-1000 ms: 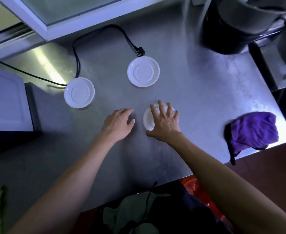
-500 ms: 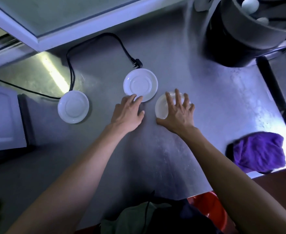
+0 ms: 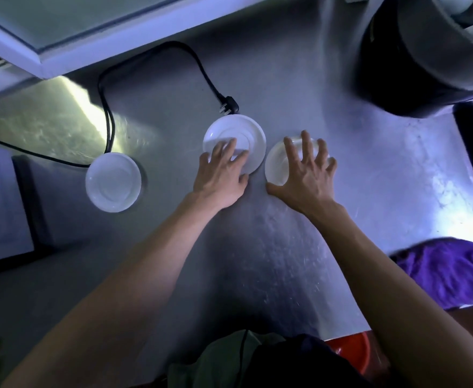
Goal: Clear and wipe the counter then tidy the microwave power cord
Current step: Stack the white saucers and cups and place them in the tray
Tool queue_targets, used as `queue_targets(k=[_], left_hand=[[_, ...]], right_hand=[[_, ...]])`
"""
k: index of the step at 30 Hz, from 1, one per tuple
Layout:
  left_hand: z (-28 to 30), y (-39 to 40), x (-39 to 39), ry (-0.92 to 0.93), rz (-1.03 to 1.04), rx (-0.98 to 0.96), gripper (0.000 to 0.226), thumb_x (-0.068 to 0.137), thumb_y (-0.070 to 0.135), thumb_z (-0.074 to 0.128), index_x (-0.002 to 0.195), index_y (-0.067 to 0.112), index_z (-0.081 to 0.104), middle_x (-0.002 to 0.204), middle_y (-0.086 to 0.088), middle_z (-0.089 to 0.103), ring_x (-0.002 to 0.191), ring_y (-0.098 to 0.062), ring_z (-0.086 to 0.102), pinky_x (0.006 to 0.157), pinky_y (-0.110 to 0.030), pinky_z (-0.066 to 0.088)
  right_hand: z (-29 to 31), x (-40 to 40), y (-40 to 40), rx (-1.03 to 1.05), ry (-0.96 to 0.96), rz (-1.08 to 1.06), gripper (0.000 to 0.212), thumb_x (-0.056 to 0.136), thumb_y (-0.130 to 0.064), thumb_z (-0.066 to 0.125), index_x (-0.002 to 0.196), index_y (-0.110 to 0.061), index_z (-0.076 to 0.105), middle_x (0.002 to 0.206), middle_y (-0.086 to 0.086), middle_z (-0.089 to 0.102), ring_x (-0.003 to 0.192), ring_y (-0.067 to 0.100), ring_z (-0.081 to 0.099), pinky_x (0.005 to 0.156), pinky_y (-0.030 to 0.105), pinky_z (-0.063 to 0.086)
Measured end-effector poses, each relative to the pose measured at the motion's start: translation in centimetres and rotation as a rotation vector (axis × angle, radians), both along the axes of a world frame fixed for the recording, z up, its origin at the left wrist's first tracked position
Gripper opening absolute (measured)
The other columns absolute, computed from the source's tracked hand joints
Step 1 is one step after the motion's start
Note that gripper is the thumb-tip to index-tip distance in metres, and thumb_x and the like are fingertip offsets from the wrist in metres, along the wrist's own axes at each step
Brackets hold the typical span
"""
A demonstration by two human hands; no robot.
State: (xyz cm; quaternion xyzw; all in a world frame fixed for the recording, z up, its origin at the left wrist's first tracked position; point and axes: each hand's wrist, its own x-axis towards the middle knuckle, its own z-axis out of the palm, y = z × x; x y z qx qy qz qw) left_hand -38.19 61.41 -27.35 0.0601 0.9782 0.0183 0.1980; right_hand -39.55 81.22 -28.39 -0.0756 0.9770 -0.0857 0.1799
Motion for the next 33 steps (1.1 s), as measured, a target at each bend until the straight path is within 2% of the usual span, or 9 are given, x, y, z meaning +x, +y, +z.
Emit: queue_targets(k=[7,10,13,15,17,20,25,28,33], left_hand=[[-0.3,-0.6,2.4,-0.009,-0.04,-0.027,0.051,0.093,0.042,0.05,0.14,0.025,0.041,0.159,-0.004,0.021,0.143,-0.028,0.027,0.101,-0.051,0.033],[0.0,-1.3,4.5,0.02,-0.053,-0.022,0.049,0.09,0.038,0.052,0.136,0.023,0.044,0.154,-0.003,0.031,0.138,-0.028,0.035,0.098,-0.05,0.035],[0.4,-1.9,5.8,0.104,-0.027,0.003,0.042,0.086,0.031,0.053,0.127,0.02,0.051,0.134,0.002,0.052,0.128,-0.026,0.044,0.095,-0.047,0.037],[0.5,-2.3,5.8,0.158,0.009,0.032,0.04,0.086,0.031,0.056,0.124,0.018,0.055,0.126,0.0,0.056,0.127,-0.028,0.044,0.092,-0.047,0.042],[0.7,-2.4,5.4,0.162,0.036,0.031,0.051,0.085,0.038,0.062,0.131,0.018,0.051,0.136,-0.006,0.047,0.134,-0.032,0.037,0.092,-0.049,0.043],[1.1,-1.8,4.4,0.064,0.074,0.018,0.081,0.08,0.057,0.063,0.148,0.026,0.031,0.158,-0.008,0.02,0.147,-0.035,0.015,0.101,-0.055,0.035],[0.4,-1.3,2.4,-0.11,0.097,0.033,0.111,0.07,0.075,0.063,0.154,0.035,0.003,0.165,-0.003,-0.008,0.151,-0.035,-0.008,0.111,-0.065,0.022],[0.0,-1.3,1.9,-0.133,0.09,0.017,0.117,0.064,0.077,0.065,0.153,0.037,0.002,0.164,0.0,-0.009,0.151,-0.034,-0.005,0.111,-0.064,0.024],[0.1,-1.1,3.2,-0.069,0.121,0.011,0.113,0.059,0.071,0.07,0.151,0.037,0.013,0.16,-0.003,0.005,0.147,-0.032,0.008,0.108,-0.06,0.03]], right_hand=[[0.1,-0.1,-0.6,-0.003,-0.023,0.009,0.104,0.065,-0.072,0.06,0.151,-0.031,0.018,0.162,0.006,0.01,0.144,0.042,0.01,0.105,0.06,0.026],[0.2,0.7,-0.7,-0.003,-0.032,0.015,0.104,0.065,-0.072,0.061,0.151,-0.032,0.017,0.162,0.006,0.009,0.144,0.042,0.01,0.105,0.059,0.025],[0.3,1.8,-0.8,-0.01,-0.051,0.02,0.104,0.065,-0.072,0.06,0.151,-0.032,0.016,0.162,0.005,0.008,0.145,0.042,0.009,0.106,0.06,0.025],[0.3,2.7,-0.8,-0.009,-0.051,0.024,0.104,0.065,-0.073,0.059,0.151,-0.032,0.016,0.162,0.006,0.008,0.144,0.042,0.01,0.106,0.06,0.025],[0.3,3.5,-0.7,0.0,-0.055,0.023,0.105,0.064,-0.073,0.059,0.151,-0.032,0.017,0.162,0.005,0.008,0.144,0.042,0.01,0.105,0.06,0.027],[0.5,4.4,-0.3,0.008,-0.058,0.017,0.105,0.064,-0.072,0.06,0.151,-0.032,0.017,0.162,0.005,0.008,0.144,0.042,0.01,0.105,0.059,0.027],[0.6,5.9,0.3,0.001,-0.085,-0.01,0.106,0.066,-0.072,0.059,0.153,-0.033,0.014,0.164,0.004,0.004,0.146,0.041,0.006,0.108,0.059,0.023],[0.6,6.6,0.3,0.006,-0.089,-0.014,0.107,0.066,-0.073,0.059,0.154,-0.034,0.011,0.164,0.004,0.002,0.147,0.04,0.004,0.109,0.059,0.023],[0.8,7.4,-0.4,-0.008,-0.047,-0.026,0.103,0.066,-0.071,0.059,0.152,-0.033,0.018,0.163,0.006,0.007,0.145,0.041,0.009,0.106,0.058,0.027]])
